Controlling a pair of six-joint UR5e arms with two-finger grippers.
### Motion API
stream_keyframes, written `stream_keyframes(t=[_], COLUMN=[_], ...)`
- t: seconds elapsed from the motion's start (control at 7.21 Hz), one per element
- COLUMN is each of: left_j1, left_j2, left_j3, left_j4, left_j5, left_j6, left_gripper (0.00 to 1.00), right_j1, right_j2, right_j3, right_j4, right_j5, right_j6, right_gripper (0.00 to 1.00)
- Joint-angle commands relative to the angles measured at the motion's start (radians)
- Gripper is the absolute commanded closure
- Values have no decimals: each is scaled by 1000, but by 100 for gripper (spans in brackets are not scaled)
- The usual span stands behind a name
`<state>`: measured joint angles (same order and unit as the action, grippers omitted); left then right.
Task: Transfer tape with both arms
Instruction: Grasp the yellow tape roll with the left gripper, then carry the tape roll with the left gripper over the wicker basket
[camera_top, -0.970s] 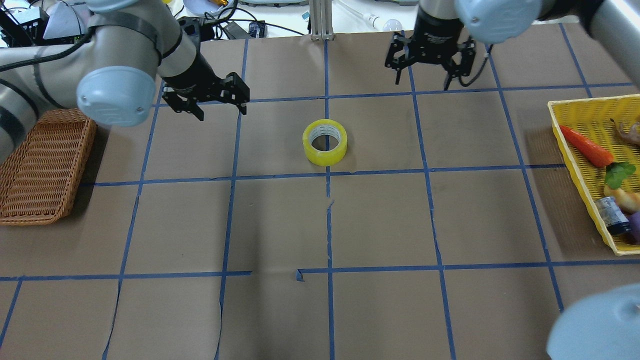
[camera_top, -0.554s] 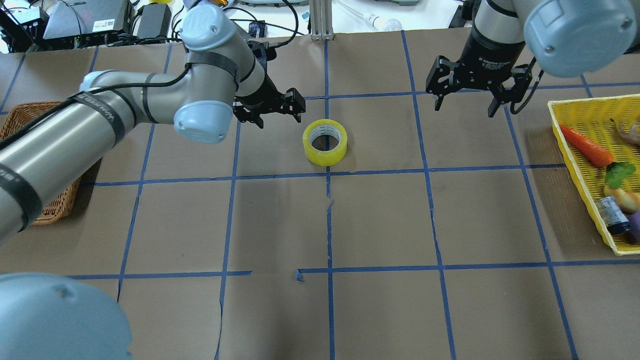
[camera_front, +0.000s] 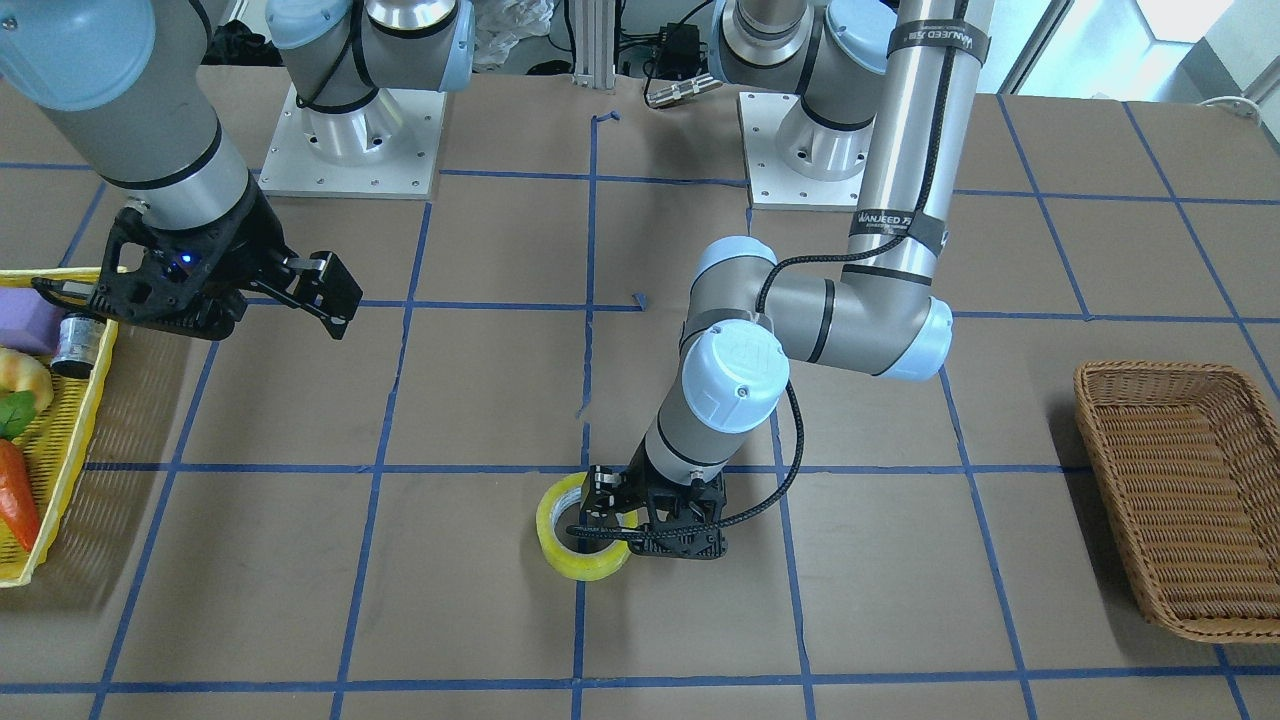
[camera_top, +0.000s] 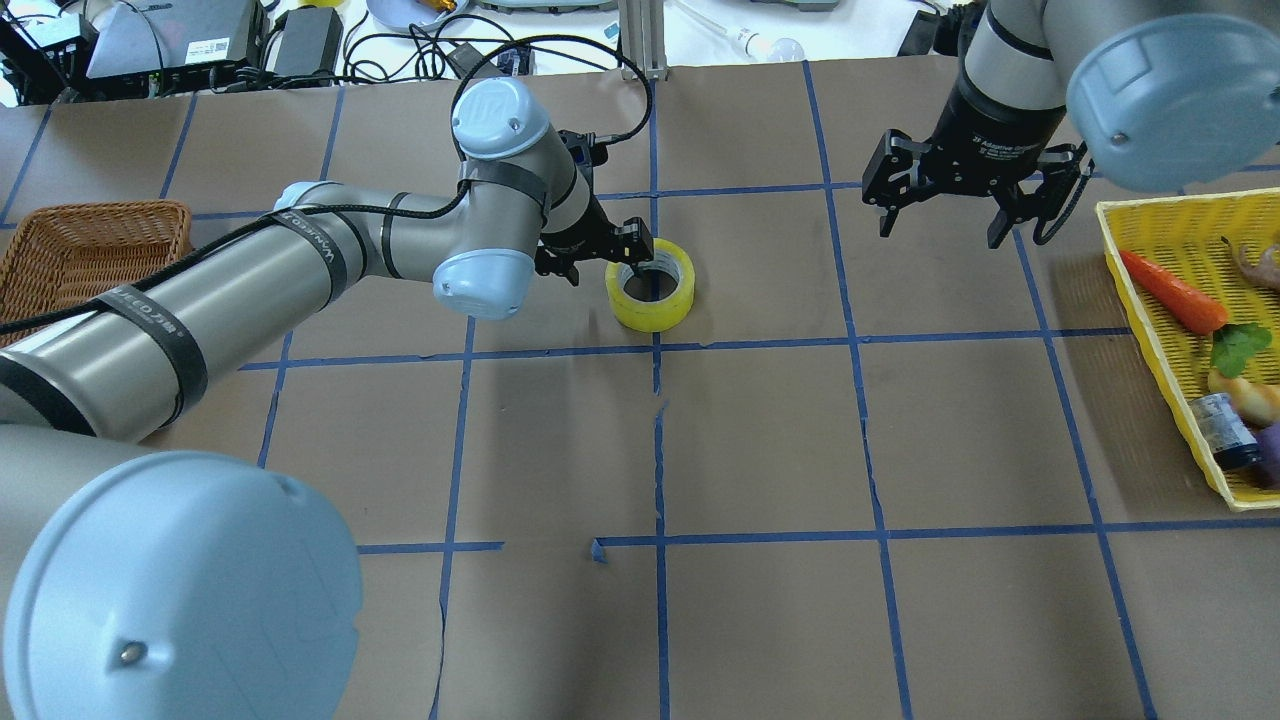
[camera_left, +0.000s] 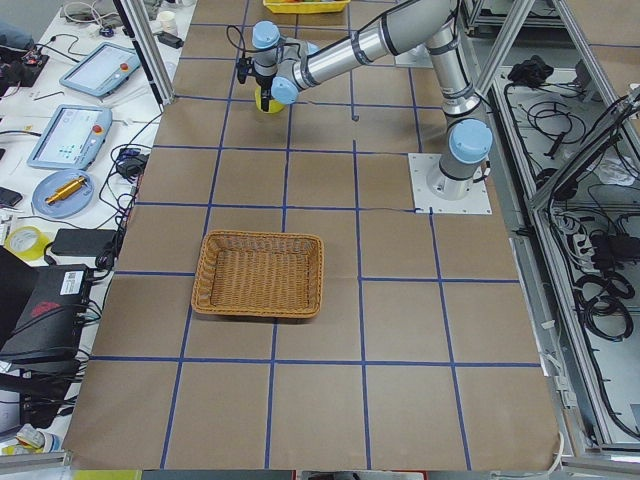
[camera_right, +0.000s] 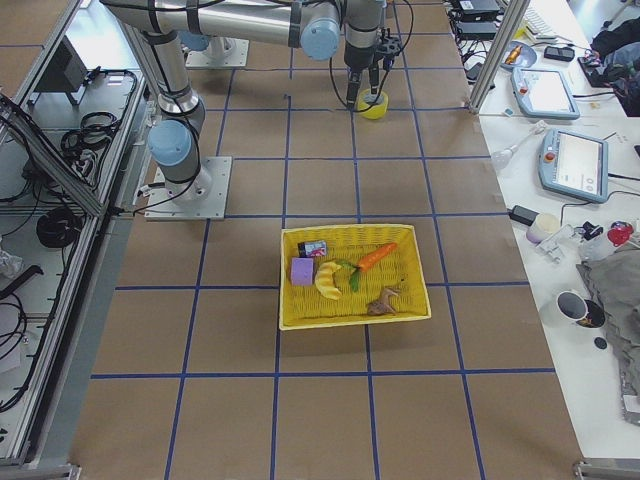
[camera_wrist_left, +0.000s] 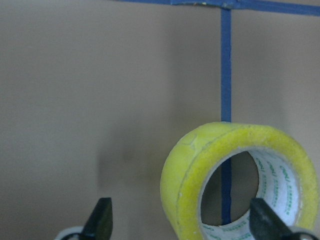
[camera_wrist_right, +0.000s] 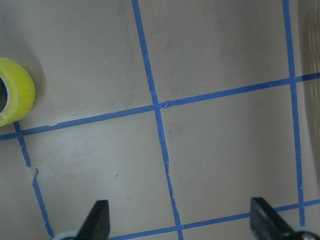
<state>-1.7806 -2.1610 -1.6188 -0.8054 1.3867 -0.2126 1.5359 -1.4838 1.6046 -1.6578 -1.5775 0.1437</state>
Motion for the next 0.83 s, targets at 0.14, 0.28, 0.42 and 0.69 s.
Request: stream_keyframes(t=[0.14,0.28,0.42,0.69], left_j1=[-6,-3,21,212], left_j2=[-23,7,53,150], left_j3=[4,7,42,230], left_j4=[6,-3,-96,-524], left_j5=[-5,3,5,15], left_j6=[-4,-4,8,234], left_gripper=[100,100,100,100], right_j1=[6,7,10,10], right_j2=[-59,-75,-98,-113], right_j3=[20,37,55,71], right_j4=[21,24,26,26], right_j5=[-15,-15,-15,-15], right_j6=[-10,-10,-10,-7], right_gripper=[0,0,0,0])
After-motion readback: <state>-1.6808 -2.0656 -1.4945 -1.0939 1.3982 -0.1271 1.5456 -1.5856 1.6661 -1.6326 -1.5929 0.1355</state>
